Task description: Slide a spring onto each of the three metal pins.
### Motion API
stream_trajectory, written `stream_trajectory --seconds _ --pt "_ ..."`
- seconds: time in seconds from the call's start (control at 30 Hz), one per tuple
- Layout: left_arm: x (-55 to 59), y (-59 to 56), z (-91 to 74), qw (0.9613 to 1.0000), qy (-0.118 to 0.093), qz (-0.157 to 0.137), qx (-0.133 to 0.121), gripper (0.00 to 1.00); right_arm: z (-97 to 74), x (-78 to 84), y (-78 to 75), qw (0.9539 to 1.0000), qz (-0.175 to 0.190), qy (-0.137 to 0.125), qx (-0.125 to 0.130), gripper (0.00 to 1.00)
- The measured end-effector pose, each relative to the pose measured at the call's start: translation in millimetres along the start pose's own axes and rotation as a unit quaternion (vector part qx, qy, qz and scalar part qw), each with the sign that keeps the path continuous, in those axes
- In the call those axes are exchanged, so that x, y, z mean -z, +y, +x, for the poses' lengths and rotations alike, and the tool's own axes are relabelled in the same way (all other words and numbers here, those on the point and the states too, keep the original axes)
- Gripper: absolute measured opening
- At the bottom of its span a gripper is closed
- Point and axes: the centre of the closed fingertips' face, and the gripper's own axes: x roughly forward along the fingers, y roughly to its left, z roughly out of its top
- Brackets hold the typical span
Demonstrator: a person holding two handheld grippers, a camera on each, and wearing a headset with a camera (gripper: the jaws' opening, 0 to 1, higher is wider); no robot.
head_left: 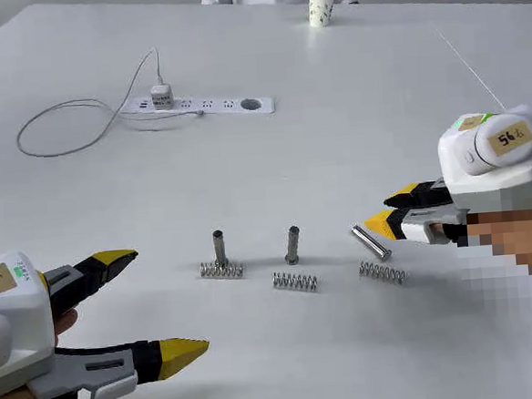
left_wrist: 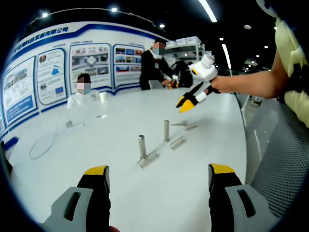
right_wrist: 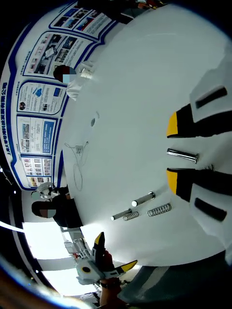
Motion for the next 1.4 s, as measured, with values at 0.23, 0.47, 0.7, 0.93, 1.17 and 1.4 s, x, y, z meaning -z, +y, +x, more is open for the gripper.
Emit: stream_trajectory --seconds 0.23,0.47,0.7,0.93,1.17,1.4 --pt "2.1 0.4 -0.7 1.0000 0.002 -0.001 -0.001 0.85 16.3 9.0 -0.6 0.9997 0.009 0.025 0.003 0.23" --pt "4.0 1.1 -1.3 1.0000 0.005 -0.002 -0.001 0.85 28.2 16.8 -3.3 0.9988 0.027 0.041 0.009 0.19" --pt "4.2 1.1 -0.4 1.0000 0.005 -0.003 0.000 0.85 36.4 22.8 -3.3 0.9976 0.040 0.055 0.013 0.17" --pt "5.8 0.7 -0.1 1.0000 0.006 -0.005 0.000 0.85 43.8 27.4 -4.8 0.9965 0.048 0.067 0.014 0.13" --pt "7.8 2.0 -0.7 1.0000 0.007 -0.007 -0.001 0.85 46.3 29.5 -5.6 0.9956 0.055 0.074 0.016 0.12" --pt "7.3 3.2 -0.5 1.0000 0.005 -0.008 -0.003 0.85 48.0 31.5 -5.8 0.9949 0.060 0.080 0.016 0.11"
